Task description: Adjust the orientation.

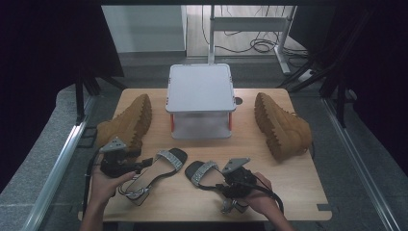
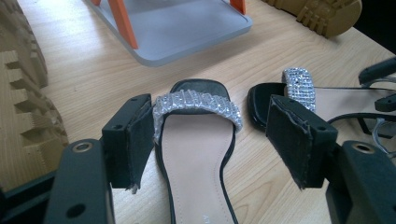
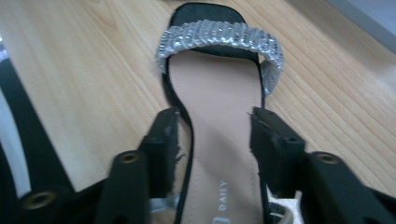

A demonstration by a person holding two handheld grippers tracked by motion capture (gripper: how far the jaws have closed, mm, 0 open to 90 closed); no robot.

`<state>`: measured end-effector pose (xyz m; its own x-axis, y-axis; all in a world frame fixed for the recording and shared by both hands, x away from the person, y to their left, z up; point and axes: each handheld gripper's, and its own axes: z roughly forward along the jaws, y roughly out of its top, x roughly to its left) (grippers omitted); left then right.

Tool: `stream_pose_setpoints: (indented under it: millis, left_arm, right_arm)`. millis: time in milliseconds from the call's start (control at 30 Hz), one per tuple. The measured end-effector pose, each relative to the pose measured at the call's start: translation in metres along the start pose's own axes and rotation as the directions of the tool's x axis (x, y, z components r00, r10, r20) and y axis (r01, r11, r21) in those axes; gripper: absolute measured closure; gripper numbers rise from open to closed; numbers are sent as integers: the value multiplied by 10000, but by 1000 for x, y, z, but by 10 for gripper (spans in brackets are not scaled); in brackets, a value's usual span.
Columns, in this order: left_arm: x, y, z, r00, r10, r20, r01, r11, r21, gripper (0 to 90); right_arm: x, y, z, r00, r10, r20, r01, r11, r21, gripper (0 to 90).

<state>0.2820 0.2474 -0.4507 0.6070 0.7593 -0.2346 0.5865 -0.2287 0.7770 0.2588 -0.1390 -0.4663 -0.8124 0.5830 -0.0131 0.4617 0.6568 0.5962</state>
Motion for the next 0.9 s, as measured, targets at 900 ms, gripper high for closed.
stream_pose_setpoints:
  millis: [900]
  left_arm:
    - [1, -2, 1, 10000, -40, -14, 40, 10000, 64, 329]
  right_arm:
    - [-9, -5, 37, 9992, 398, 66, -403, 9699, 2402, 392]
